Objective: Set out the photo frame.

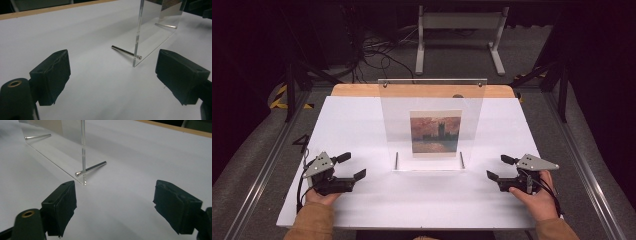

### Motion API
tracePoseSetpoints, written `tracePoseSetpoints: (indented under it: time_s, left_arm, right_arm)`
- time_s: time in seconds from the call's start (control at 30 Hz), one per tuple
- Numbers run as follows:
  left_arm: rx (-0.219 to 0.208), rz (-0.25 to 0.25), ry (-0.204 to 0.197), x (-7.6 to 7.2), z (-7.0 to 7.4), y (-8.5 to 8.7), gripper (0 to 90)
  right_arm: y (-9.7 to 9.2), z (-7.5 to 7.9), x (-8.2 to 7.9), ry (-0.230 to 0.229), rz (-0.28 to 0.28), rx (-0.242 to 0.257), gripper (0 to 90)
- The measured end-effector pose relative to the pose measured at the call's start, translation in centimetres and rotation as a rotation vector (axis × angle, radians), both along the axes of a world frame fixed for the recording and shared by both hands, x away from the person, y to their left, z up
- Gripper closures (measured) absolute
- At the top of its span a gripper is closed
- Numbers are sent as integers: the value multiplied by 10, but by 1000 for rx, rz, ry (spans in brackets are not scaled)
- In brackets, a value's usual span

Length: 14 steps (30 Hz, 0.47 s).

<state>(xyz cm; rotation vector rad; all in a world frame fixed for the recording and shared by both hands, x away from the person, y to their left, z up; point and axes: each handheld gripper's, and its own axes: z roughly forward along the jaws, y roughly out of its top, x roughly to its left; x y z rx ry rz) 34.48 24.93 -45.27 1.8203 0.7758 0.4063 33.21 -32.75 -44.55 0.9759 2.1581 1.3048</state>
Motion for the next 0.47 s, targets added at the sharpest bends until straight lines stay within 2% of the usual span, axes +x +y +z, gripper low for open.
tracePoseSetpoints:
  time_s: [0.17, 0.33, 0.47]
  left_arm:
    - [0, 9, 22, 4, -4, 1, 131]
    - [15, 3, 20, 4, -4, -1, 131]
    - [9, 1, 21, 4, -4, -1, 127]
  right_arm:
    - [1, -8, 3, 32, 6, -19, 179]
    - [1, -8, 3, 30, 5, -14, 174]
    - [0, -6, 2, 21, 5, -7, 172]
